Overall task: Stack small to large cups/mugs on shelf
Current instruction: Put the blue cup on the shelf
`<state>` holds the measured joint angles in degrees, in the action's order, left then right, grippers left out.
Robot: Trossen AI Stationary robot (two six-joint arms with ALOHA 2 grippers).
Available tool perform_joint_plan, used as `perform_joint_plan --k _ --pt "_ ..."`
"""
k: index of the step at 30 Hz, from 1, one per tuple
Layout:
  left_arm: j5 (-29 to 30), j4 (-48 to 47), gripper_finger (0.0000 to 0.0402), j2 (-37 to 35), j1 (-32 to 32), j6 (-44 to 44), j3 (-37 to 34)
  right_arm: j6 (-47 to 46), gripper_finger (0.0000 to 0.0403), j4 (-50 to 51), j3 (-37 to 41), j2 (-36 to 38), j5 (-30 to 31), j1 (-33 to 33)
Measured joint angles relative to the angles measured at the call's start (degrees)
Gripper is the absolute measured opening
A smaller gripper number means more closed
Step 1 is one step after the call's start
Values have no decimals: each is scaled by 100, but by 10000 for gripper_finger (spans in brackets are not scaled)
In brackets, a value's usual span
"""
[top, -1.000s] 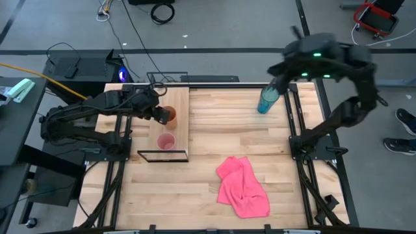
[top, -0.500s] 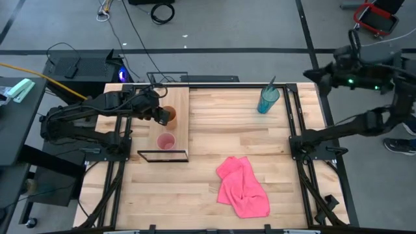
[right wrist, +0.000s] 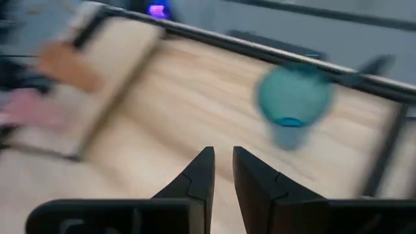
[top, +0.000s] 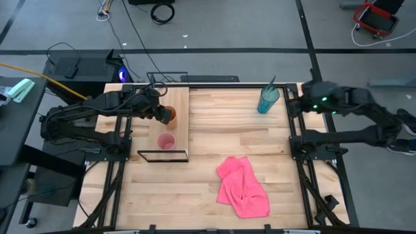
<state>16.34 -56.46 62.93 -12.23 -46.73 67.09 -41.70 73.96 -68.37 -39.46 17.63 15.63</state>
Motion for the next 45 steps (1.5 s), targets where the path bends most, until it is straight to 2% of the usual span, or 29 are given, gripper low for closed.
perform_joint_plan --k 4,7,12,16,19,23,30,39,45 --pt "-1 37 107 1 0 -2 0 -142 63 -22 582 -41 926 337" --pt "-2 39 107 1 0 -2 0 149 63 -266 738 -259 1018 827" --pt "-2 44 107 1 0 0 0 986 63 -615 751 -932 370 1962" --pt "-2 45 107 1 0 27 0 1731 63 -860 751 -1540 -614 3051" --pt "-2 52 107 1 0 75 0 1985 63 -955 751 -1953 -1208 3738" --pt "-3 53 107 1 0 86 0 2106 63 -935 653 -2311 -1748 4290" --pt "-2 76 107 1 0 90 0 1737 69 -833 449 -2470 -1921 4349" --pt "-2 93 107 1 -2 106 0 1174 100 -779 447 -2633 -1762 4349" --pt "-2 93 107 1 0 108 0 1085 107 -784 613 -2698 -1718 4346"
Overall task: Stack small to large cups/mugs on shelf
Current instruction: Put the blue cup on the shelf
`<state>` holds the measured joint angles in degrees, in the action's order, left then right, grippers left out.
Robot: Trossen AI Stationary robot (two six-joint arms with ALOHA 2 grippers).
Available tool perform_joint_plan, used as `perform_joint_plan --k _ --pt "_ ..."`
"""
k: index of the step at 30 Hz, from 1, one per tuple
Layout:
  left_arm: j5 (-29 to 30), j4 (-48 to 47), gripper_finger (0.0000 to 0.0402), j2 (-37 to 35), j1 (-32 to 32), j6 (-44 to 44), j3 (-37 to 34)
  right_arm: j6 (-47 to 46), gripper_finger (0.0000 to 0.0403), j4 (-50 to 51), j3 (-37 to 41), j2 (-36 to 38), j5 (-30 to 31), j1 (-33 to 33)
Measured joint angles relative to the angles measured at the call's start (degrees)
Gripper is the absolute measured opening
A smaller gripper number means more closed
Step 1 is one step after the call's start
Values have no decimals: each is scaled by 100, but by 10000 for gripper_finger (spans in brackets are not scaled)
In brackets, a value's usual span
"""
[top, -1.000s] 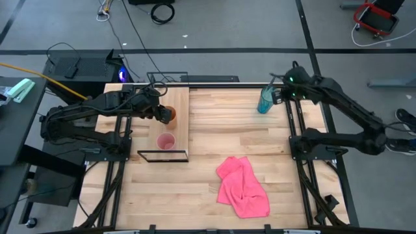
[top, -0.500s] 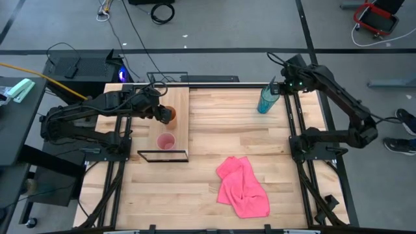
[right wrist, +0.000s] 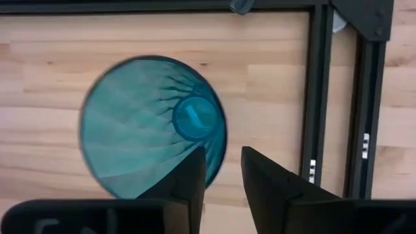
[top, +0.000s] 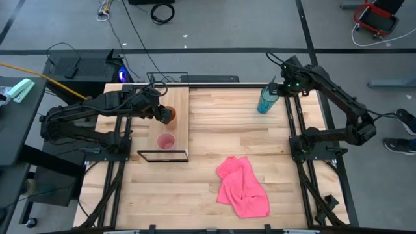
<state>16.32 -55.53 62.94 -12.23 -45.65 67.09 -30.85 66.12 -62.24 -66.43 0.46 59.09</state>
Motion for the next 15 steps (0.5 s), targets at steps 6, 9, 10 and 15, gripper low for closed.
perform_joint_plan --k 6,9,10,15 --pt "-2 2 107 0 -1 57 0 -10 107 -144 90 0 124 0" --pt "0 4 107 0 -2 55 0 -88 107 -169 90 -22 122 -1" --pt "0 4 107 0 -2 55 0 -93 107 -172 90 -49 124 -13" --pt "-2 4 107 0 -2 48 0 -141 107 -237 90 -249 145 -232"
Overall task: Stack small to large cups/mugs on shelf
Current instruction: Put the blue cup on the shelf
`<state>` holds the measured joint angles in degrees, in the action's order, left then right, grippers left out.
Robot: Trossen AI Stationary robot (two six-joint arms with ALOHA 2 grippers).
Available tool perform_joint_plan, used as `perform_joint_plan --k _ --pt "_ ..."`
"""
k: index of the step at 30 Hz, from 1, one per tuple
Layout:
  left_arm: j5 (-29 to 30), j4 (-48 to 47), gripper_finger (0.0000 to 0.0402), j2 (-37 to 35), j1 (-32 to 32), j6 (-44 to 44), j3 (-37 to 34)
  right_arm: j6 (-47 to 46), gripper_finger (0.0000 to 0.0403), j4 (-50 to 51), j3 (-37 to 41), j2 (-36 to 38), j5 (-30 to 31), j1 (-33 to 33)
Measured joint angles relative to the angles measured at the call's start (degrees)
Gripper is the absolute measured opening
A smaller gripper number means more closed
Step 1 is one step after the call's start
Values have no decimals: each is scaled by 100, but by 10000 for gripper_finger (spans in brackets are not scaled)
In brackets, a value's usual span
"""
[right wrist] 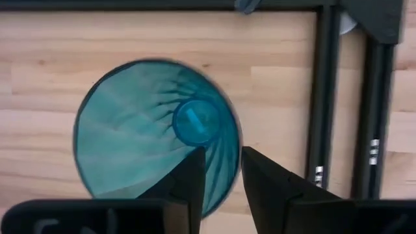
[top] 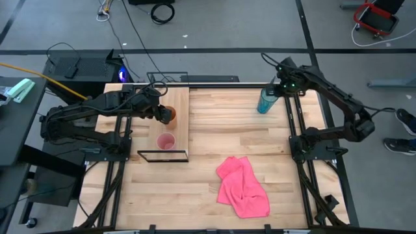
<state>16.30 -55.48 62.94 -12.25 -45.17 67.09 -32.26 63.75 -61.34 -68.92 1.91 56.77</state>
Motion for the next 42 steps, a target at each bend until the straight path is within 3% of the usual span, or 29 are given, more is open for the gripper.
perform_joint_plan --k 13,26,42 --pt "0 0 107 0 2 -6 0 -64 103 -46 2 -308 388 -234" --pt "-2 0 107 0 2 -11 0 -55 10 -71 -4 -330 409 -234" --pt "-31 -2 107 0 166 136 0 226 4 -99 -245 -13 158 -799"
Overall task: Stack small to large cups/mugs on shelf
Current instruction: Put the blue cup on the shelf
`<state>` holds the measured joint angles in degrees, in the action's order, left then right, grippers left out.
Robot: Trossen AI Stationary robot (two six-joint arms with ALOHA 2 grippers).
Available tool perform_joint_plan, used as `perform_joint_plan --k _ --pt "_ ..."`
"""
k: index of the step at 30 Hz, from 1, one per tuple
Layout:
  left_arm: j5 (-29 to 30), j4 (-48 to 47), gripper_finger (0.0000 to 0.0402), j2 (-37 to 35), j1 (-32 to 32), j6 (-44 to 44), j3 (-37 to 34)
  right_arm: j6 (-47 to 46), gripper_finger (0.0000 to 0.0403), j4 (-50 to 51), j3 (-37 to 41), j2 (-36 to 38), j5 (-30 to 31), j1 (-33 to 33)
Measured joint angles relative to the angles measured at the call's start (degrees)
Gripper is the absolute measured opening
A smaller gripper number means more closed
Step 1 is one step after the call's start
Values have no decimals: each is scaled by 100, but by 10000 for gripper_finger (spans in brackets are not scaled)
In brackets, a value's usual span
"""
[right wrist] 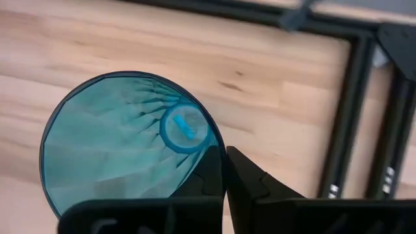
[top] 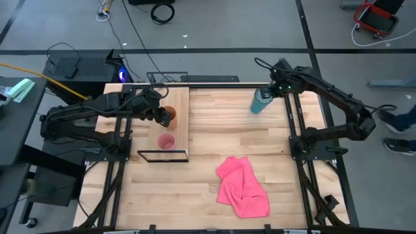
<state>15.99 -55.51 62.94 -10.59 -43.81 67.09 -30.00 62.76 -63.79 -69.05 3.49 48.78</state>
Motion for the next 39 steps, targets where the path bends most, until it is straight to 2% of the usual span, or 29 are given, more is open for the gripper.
perform_joint_plan --k 6,13,27,32,39 --pt "-122 0 107 0 -2 13 0 -195 4 -13 -979 -52 -38 -541" --pt "-127 0 107 -2 -2 13 0 -217 4 -39 -2653 -648 -33 -1069" --pt "-127 0 107 -4 -4 -55 0 621 4 625 -5679 -3364 -29 -1449" --pt "-127 0 107 -4 -4 -55 1 873 4 794 -6154 -4114 -51 -1588" --pt "-126 2 107 -4 -3 -59 2 1205 4 791 -6225 -4809 -58 -1758"
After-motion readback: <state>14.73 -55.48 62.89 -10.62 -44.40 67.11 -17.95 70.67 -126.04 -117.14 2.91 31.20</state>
